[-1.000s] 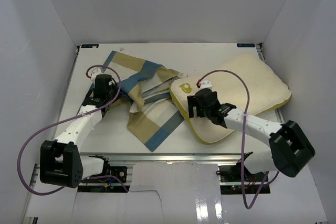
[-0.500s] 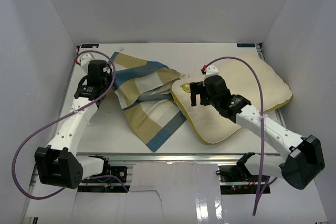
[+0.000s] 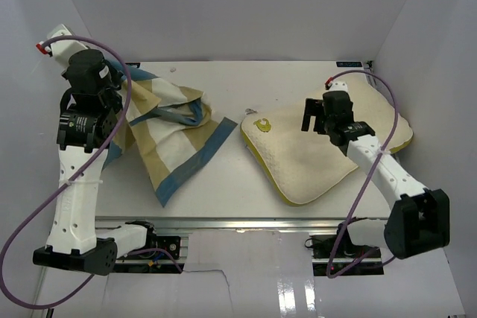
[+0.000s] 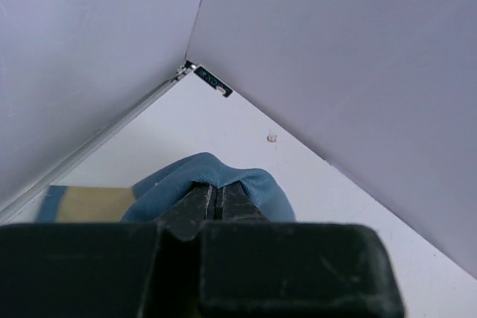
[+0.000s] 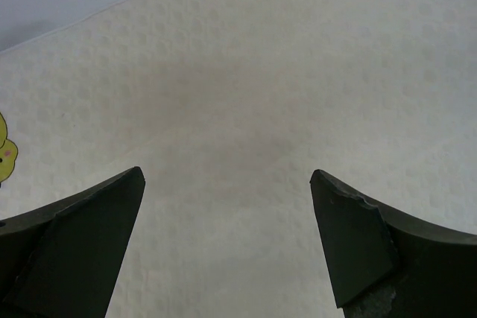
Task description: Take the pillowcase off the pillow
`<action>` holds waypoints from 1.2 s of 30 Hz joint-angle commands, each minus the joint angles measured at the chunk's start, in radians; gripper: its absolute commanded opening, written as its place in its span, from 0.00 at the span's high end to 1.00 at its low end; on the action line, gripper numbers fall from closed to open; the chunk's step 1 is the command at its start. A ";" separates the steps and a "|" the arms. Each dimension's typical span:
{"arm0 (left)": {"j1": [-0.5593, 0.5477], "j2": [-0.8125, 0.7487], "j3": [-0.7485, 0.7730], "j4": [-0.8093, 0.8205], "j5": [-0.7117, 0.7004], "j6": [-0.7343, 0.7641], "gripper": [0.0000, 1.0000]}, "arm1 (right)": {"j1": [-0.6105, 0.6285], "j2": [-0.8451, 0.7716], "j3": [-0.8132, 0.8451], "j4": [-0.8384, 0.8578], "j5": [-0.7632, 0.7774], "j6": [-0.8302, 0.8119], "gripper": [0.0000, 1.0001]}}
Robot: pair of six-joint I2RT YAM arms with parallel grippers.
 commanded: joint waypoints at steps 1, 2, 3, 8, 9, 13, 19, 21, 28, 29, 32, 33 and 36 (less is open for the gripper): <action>0.004 0.055 -0.033 -0.060 0.097 0.014 1.00 | -0.005 0.133 0.075 0.090 -0.108 -0.042 0.02; 0.004 0.048 -0.065 -0.043 0.144 -0.002 1.00 | -0.005 0.168 0.099 0.116 -0.131 -0.053 0.02; 0.004 0.040 -0.106 0.018 0.198 -0.012 1.00 | -0.005 0.202 0.111 0.126 -0.175 -0.057 0.02; -0.014 0.072 -0.396 0.195 0.479 -0.072 1.00 | 0.041 0.452 0.213 0.149 -0.355 -0.155 0.04; -0.019 0.119 -0.416 0.216 0.503 -0.077 1.00 | 0.093 0.484 0.217 0.147 -0.357 -0.186 0.04; -0.080 0.221 -0.461 0.276 0.534 -0.111 1.00 | 0.225 0.497 0.161 0.208 -0.384 -0.363 0.03; -0.098 0.344 -0.528 0.463 0.772 -0.089 1.00 | 0.298 0.431 0.023 0.209 -0.446 -0.479 0.04; -0.097 0.373 -0.534 0.556 0.952 -0.086 1.00 | 0.290 0.378 -0.017 0.187 -0.386 -0.467 0.03; -0.106 0.459 -0.516 0.744 1.249 -0.167 1.00 | 0.227 0.140 -0.157 0.193 -0.377 -0.370 0.02; -0.106 0.459 -0.525 0.762 1.260 -0.170 1.00 | 0.221 0.123 -0.163 0.192 -0.372 -0.361 0.02; -0.100 0.463 -0.557 0.766 1.208 -0.171 0.98 | 0.190 0.072 -0.175 0.192 -0.374 -0.310 0.02; -0.095 0.473 -0.567 0.729 1.170 -0.167 0.94 | 0.183 0.063 -0.175 0.190 -0.357 -0.292 0.02; -0.072 0.499 -0.600 0.652 1.007 -0.170 0.88 | 0.167 0.063 -0.168 0.149 -0.308 -0.203 0.02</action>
